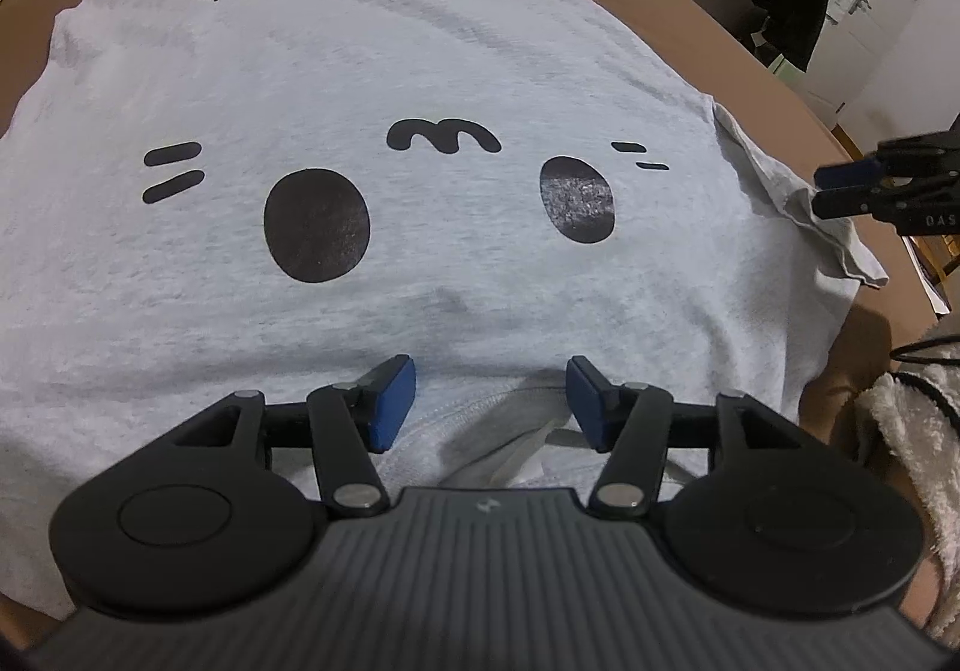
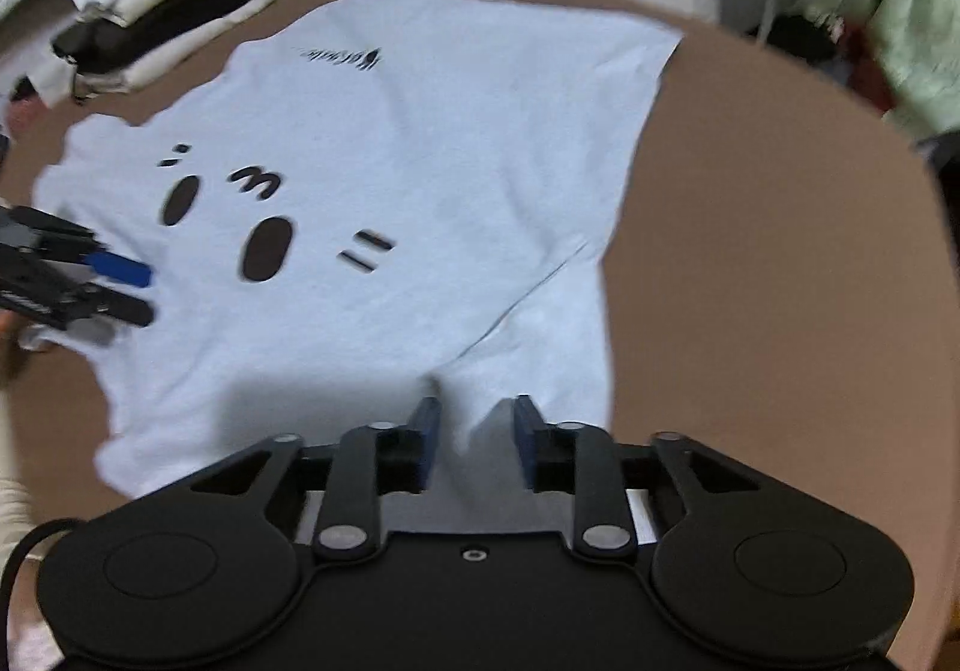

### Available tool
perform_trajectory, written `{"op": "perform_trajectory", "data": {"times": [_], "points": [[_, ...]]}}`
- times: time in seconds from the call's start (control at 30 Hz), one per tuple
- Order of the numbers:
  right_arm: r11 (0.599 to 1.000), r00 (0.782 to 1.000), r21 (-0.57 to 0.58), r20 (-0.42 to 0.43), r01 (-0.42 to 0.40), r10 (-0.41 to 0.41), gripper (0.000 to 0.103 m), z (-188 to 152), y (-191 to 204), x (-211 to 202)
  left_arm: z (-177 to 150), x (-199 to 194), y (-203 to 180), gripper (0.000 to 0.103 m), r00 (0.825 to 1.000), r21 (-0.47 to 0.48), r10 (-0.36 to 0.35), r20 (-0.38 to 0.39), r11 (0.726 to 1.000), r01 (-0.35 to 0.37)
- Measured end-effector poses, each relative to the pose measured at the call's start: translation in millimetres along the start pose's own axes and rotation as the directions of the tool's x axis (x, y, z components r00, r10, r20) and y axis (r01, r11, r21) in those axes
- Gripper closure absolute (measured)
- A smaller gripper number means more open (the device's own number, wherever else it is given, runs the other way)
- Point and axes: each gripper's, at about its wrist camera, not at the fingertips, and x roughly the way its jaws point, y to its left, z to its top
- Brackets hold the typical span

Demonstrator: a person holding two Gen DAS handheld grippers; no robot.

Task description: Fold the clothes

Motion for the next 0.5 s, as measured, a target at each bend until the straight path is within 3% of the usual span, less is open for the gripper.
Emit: {"op": "perform_trajectory", "data": {"times": [0.17,0.2,0.23,0.27,0.3,0.33,0.4,0.5], "points": [[0.986,1.0,-0.167,0.005,0.026,-0.026,0.045,6.1,25.0,7.7,1.0,1.9,0.4,0.043,1.0,-0.016,-0.01,0.006,1.0,0.011],[0.982,0.999,-0.182,-0.01,0.043,-0.046,0.045,8.4,28.7,18.1,1.0,2.4,-0.1,0.043,1.0,-0.013,-0.01,0.008,1.0,0.01],[0.978,0.997,-0.198,-0.026,0.059,-0.066,0.048,10.7,32.3,28.7,0.6,2.3,-0.7,0.043,1.0,-0.005,-0.007,0.009,1.0,0.008],[0.976,0.994,-0.203,-0.044,0.085,-0.096,0.063,11.0,30.4,38.1,0.1,1.7,-1.1,0.043,1.0,0.0,-0.006,0.012,1.0,0.006],[0.975,0.992,-0.194,-0.052,0.103,-0.115,0.096,10.3,28.2,42.5,-0.4,1.1,-1.4,0.043,1.0,0.004,-0.004,0.015,1.0,0.004],[0.978,0.989,-0.165,-0.047,0.129,-0.138,0.096,10.4,19.8,43.0,-1.0,0.4,-1.2,0.043,1.0,0.009,-0.002,0.017,1.0,0.002],[0.978,0.977,-0.005,0.048,0.208,-0.208,0.097,8.2,-10.5,26.4,-2.2,2.3,-0.6,0.043,1.0,0.014,0.002,0.016,1.0,-0.003],[0.939,0.94,0.123,0.077,0.321,-0.331,0.097,5.8,-51.4,7.3,-3.1,6.2,-3.5,0.037,1.0,0.021,0.008,0.012,1.0,-0.008]]}}
